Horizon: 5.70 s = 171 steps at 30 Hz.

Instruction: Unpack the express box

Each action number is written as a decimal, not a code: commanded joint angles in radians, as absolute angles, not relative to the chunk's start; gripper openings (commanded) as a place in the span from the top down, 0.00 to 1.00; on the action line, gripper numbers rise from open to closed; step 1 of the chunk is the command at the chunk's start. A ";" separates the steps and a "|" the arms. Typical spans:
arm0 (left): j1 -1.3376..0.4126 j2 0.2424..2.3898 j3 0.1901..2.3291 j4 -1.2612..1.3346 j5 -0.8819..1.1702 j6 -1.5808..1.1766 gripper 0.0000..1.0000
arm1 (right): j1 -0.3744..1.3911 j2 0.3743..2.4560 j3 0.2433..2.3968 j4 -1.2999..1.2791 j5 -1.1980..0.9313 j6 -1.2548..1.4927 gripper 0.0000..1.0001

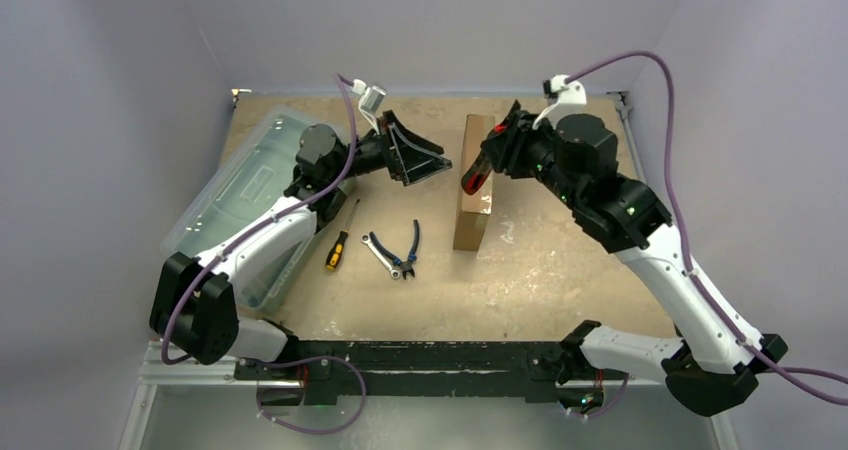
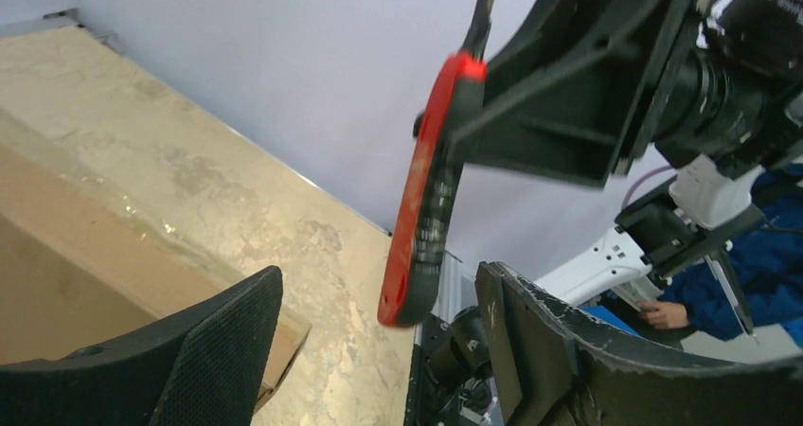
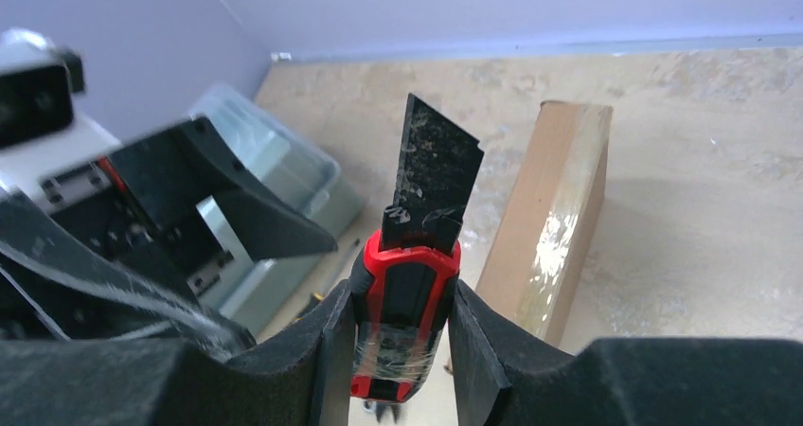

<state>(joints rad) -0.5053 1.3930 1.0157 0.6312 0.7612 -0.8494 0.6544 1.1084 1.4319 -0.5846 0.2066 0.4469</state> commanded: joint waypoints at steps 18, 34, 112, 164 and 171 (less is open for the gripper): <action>-0.611 1.345 1.083 0.364 0.616 -0.561 0.58 | 0.799 1.273 1.652 -0.633 0.332 0.537 1.00; -0.601 1.260 1.005 0.538 0.614 -0.768 1.00 | 0.813 0.853 1.172 -0.182 0.171 0.511 0.01; -0.698 0.938 1.226 -0.605 0.691 -0.169 0.18 | 0.897 0.939 1.008 -0.652 -0.585 0.093 1.00; -0.819 0.985 1.073 -0.402 0.679 -0.168 1.00 | 0.900 0.694 0.928 -0.394 -0.092 0.441 0.01; -0.818 0.839 0.930 -0.050 0.397 -0.295 1.00 | 0.899 0.570 0.792 -0.125 0.070 0.846 0.01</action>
<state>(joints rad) -0.8204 0.9012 1.0058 -0.3458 0.5812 -0.1883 0.9012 0.5785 0.8421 -0.3481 -0.1101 0.5377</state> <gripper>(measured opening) 0.184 0.987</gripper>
